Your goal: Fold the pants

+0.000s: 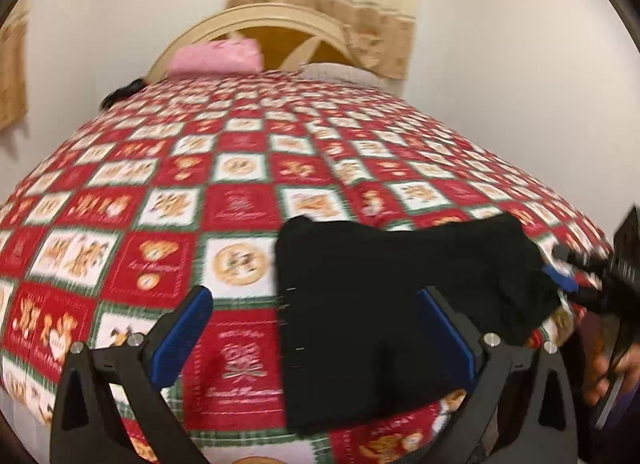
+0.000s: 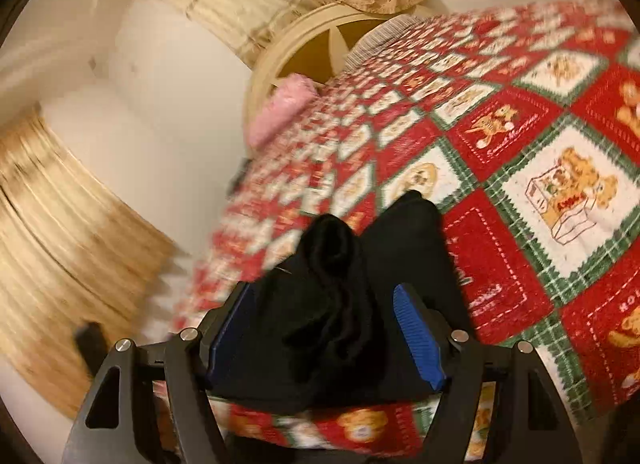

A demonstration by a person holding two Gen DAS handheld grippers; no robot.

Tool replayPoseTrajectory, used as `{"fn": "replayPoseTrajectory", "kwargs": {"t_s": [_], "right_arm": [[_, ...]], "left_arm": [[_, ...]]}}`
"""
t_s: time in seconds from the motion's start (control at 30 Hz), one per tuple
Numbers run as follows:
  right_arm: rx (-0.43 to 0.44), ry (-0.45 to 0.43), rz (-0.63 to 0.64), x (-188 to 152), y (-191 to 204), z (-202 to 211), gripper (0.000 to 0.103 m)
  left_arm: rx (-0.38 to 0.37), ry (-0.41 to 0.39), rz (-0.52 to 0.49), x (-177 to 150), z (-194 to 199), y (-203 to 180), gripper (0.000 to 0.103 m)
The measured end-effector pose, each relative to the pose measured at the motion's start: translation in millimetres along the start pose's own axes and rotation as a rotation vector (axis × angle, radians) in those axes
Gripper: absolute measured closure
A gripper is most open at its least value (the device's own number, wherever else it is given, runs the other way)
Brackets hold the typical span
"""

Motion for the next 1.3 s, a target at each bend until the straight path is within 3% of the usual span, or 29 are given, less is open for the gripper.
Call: {"fn": "replayPoseTrajectory", "kwargs": {"t_s": [0.13, 0.2, 0.27, 0.3, 0.4, 0.53, 0.67, 0.77, 1.0, 1.03, 1.13, 1.3], "right_arm": [[-0.04, 0.101, 0.082, -17, 19, -26, 0.03], [-0.114, 0.114, 0.198, -21, 38, -32, 0.03], [-0.181, 0.129, 0.266, -23, 48, -39, 0.048], [-0.203, 0.15, 0.286, -25, 50, -44, 0.068], [-0.211, 0.157, 0.298, -26, 45, -48, 0.077], [-0.229, 0.122, 0.407, -24, 61, -39, 0.085], [-0.228, 0.017, 0.55, -14, 83, -9, 0.085], [-0.28, -0.038, 0.596, -8, 79, 12, 0.085], [-0.243, 0.074, 0.393, -27, 7, -4, 0.085], [-0.22, 0.052, 0.359, -29, -1, -3, 0.085], [-0.176, 0.052, 0.328, -25, -2, 0, 0.079], [-0.134, 0.048, 0.247, -18, -8, 20, 0.072]], "left_arm": [[0.072, -0.01, 0.026, -1, -2, 17, 0.0], [0.095, -0.007, 0.034, -2, -3, 24, 0.0], [0.097, 0.004, 0.052, -3, -5, 29, 0.0], [0.095, 0.007, 0.057, -3, -5, 31, 0.0], [0.096, 0.008, 0.063, -3, -6, 33, 0.0], [0.11, 0.005, 0.068, -2, -7, 33, 0.0], [0.105, 0.013, 0.077, -1, -9, 33, 0.0], [0.091, 0.019, 0.075, -1, -12, 28, 0.0], [0.1, 0.052, 0.008, -12, -26, 5, 0.0], [0.112, 0.057, -0.004, -14, -28, 3, 0.0], [0.163, 0.094, -0.025, -21, -39, 4, 0.0], [0.175, 0.143, 0.011, -29, -41, 16, 0.0]]}}
Point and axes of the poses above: each gripper's, at about its wrist camera, not at the fingertips, and z roughly against the way its jaws point, y to its left, x to its top, the point moved 1 cm from there along -z, roughly the way its jaws point, and after that the axes turned 13 degrees about z, right-handed, at the moved point
